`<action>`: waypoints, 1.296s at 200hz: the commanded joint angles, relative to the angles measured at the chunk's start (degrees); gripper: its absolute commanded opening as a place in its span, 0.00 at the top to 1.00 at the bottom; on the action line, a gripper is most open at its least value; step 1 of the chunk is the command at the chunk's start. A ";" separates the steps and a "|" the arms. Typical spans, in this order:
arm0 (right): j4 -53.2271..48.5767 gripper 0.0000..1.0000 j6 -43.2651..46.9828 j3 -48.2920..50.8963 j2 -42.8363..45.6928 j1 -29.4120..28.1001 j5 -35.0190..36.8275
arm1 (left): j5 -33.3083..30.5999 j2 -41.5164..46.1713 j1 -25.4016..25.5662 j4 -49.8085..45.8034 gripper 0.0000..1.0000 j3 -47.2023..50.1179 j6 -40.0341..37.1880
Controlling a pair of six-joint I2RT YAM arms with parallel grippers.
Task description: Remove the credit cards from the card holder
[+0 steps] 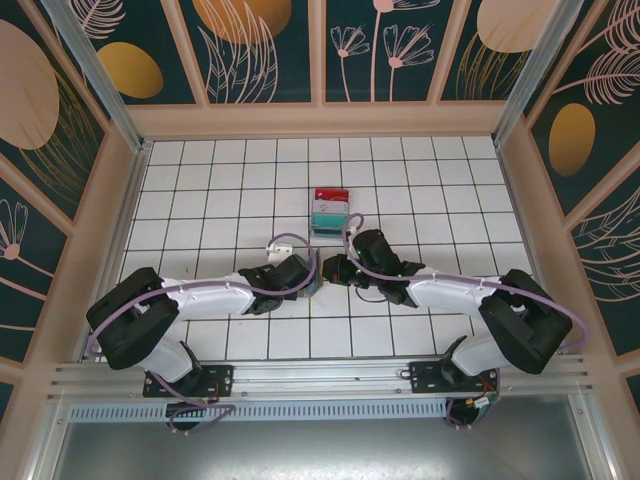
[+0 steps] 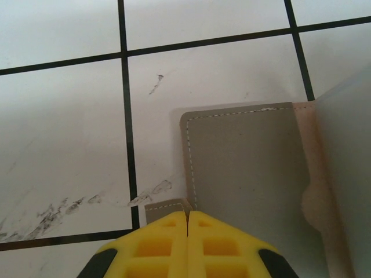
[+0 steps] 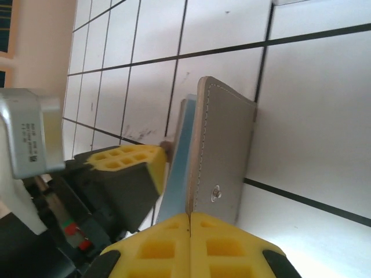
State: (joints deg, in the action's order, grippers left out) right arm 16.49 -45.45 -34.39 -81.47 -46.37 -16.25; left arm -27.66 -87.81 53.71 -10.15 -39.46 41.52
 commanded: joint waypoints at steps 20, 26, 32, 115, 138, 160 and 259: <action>1.55 1.00 -2.25 -0.85 -2.88 -0.65 0.78 | 0.61 -0.14 -0.44 1.02 1.00 1.46 -1.00; 1.45 1.00 -2.27 -0.66 -2.63 -0.70 1.31 | 0.50 -0.04 -0.42 0.80 1.00 1.38 -0.95; 1.14 1.00 -2.23 -0.44 -2.36 -0.65 1.90 | 0.38 0.26 -0.45 0.55 1.00 1.37 -0.82; 1.55 1.00 -1.35 5.48 1.67 -0.39 6.51 | -3.36 11.43 -0.44 -7.95 0.56 0.99 3.63; 3.72 1.00 -2.02 6.91 1.75 -0.48 6.67 | -2.46 15.95 -0.44 -8.44 0.56 1.16 4.97; 4.92 1.00 -2.18 7.89 1.84 -0.48 6.76 | 3.93 19.79 -0.42 -1.35 0.55 3.97 3.99; 5.58 1.00 -0.97 9.43 2.99 -0.48 6.87 | 12.86 11.95 -1.70 10.87 0.61 5.34 4.09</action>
State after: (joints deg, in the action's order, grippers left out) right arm 20.80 -46.98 -26.06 -80.03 -46.61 -10.07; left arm -17.65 -73.63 52.45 -3.55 -34.39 44.95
